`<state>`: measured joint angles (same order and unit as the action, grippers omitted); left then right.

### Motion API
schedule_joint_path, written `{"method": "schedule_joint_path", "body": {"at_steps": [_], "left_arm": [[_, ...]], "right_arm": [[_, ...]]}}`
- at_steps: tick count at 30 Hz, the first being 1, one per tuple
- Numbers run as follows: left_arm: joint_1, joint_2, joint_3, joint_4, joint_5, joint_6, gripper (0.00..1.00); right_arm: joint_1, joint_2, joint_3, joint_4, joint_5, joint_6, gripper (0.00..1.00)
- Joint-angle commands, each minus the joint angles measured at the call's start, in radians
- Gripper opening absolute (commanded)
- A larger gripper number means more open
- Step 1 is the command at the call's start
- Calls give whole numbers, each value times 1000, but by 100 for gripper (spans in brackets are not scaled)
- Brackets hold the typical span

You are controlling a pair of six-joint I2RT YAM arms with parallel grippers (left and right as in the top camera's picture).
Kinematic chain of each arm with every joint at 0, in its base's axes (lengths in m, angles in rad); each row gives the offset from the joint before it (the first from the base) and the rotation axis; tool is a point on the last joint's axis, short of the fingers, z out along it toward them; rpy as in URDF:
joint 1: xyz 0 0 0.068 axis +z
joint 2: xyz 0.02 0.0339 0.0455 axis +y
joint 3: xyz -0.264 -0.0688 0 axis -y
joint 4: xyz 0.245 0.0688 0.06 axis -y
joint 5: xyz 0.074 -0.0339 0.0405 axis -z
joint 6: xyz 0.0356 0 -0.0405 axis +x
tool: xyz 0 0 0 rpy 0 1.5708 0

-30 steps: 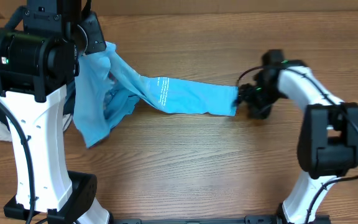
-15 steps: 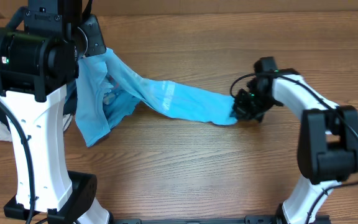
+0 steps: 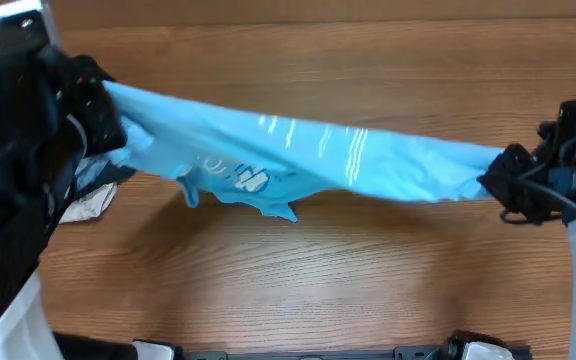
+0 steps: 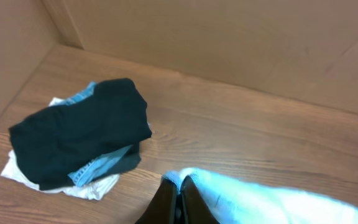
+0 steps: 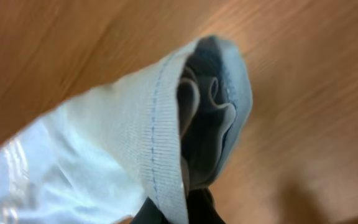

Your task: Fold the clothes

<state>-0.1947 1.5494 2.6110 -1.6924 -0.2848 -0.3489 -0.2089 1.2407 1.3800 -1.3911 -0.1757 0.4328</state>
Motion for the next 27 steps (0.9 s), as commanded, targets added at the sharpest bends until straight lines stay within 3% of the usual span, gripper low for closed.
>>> {"method": "schedule_joint_path", "body": {"at_steps": [1, 5, 10, 11, 12, 13, 14, 17, 21, 27], "left_arm": [[-2, -56, 10, 3, -48, 32, 4], [-2, -42, 10, 6, -65, 35, 4], [-2, 125, 10, 30, -47, 43, 4], [-2, 169, 10, 44, -27, 55, 4], [-2, 220, 10, 61, -3, 57, 4], [-2, 253, 10, 72, 10, 58, 4], [-2, 285, 10, 82, 20, 57, 4], [-2, 360, 10, 91, 78, 57, 4], [-2, 365, 10, 101, 88, 58, 4], [-2, 363, 10, 93, 92, 58, 4]], "right_arm": [[-5, -66, 8, -49, 18, -6, 4], [-5, -53, 7, -40, 18, 13, 5], [-5, 100, 5, 31, 17, 41, 14], [-5, 145, 2, 53, 18, 43, 26], [-5, 201, 1, 86, 18, 42, 50], [-5, 242, 1, 116, 11, 42, 64], [-5, 286, 1, 144, -17, 36, 68], [5, 361, 1, 153, -174, -47, 70], [102, 366, -9, 155, -197, -74, 80], [286, 399, -148, 292, -284, -36, 79]]}}
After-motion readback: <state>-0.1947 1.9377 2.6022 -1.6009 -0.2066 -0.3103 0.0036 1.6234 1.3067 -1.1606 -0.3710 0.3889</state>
